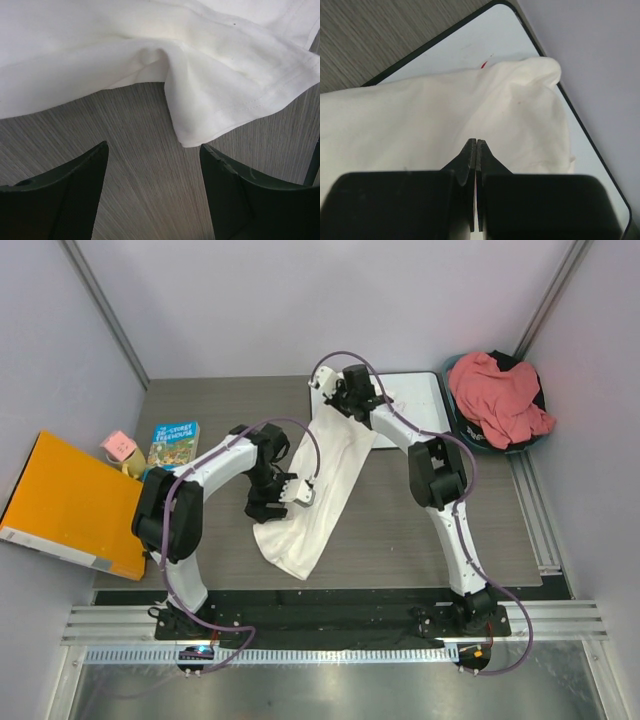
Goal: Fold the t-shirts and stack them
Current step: Rotate the tshirt 90 degrees
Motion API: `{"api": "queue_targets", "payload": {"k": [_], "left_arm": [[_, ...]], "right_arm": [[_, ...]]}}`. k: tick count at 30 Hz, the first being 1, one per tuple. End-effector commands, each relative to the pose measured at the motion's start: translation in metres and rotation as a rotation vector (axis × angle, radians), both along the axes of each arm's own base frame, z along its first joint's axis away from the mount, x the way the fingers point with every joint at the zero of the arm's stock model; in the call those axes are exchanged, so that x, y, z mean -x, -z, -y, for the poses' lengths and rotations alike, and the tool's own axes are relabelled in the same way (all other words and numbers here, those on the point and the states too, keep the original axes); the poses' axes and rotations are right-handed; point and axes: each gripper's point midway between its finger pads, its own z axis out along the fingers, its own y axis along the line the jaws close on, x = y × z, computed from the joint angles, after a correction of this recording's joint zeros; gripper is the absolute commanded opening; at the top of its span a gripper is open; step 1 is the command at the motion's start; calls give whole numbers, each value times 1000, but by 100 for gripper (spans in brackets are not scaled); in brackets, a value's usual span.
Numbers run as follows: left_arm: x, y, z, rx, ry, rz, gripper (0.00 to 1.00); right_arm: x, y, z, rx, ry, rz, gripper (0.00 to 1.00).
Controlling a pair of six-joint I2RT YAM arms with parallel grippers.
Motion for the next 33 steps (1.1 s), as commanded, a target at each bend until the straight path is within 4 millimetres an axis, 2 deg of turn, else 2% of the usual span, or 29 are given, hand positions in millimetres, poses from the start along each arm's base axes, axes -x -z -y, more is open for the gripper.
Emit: {"api": "queue_targets", "payload": {"k": [1,9,15,16,17,19,23,24,33], "left_arm": [[-7,-3,3,25,-29,25,74],[-9,-1,2,29,-38,22,73],[-11,-3,-2,38,-51,20,73],[-11,-3,-2,39,-51,20,73],[-12,-3,-4,40,-56,18,73],[-10,-2,-5,42,-56,11,73],[-8,-1,-4,51,-60,2,73],[-8,-1,-3,56,-58,3,73],[-13,0,-2,70,-59,5,73]], "right_arm": [[3,-29,-24,-54,-34,36,1],[13,-11,-23,-32,-27,-10,1],[31,1,-6,20,-9,-48,1],[36,8,-3,32,-6,-64,1],[37,2,-1,35,-2,-56,1],[43,8,5,60,2,-68,1],[48,-2,12,77,18,-54,1],[48,-12,13,72,21,-40,1],[69,-21,28,112,22,-48,1]]}}
